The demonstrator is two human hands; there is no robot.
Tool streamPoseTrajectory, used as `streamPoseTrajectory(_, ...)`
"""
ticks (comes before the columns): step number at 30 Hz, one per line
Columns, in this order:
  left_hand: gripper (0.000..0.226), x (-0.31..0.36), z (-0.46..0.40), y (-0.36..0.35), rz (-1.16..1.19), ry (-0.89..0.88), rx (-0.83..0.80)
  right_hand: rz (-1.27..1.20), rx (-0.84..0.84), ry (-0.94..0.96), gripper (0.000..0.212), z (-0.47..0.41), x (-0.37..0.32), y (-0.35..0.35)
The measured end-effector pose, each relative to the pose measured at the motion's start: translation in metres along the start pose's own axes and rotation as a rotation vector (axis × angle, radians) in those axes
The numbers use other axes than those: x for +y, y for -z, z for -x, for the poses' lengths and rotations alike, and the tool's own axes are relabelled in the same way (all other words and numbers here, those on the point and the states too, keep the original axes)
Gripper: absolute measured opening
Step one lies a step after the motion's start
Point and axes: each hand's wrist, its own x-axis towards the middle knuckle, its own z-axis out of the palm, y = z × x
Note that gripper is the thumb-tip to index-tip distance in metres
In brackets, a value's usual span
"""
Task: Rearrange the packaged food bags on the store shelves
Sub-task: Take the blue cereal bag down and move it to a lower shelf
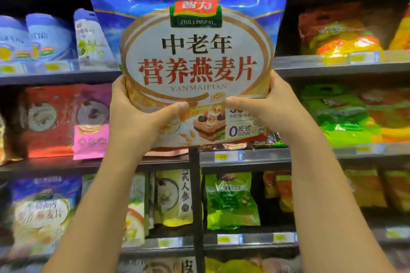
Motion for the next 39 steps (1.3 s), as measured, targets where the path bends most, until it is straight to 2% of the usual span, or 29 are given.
streamPoseTrajectory(8,0.105,0.003,0.035,0.066,-0.081,0.067,-0.103,-0.032,-0.003,-0.076,0.078,0.063,-0.010,-0.044)
streamPoseTrajectory(21,0.097,-0.020,0.080,0.121,-0.143,0.213,-0.019,-0.037,-0.161,-0.101,0.081,0.084,-0.004,-0.100)
streamPoseTrajectory(30,0.095,-0.057,0.096,0.189,-0.153,0.294,-0.038,-0.028,-0.186,-0.176,0.078,0.115,-0.007,-0.173)
streamPoseTrajectory(39,0.093,-0.109,0.117,0.307,-0.120,0.391,-0.148,-0.024,-0.158,-0.305,0.078,0.185,-0.022,-0.281)
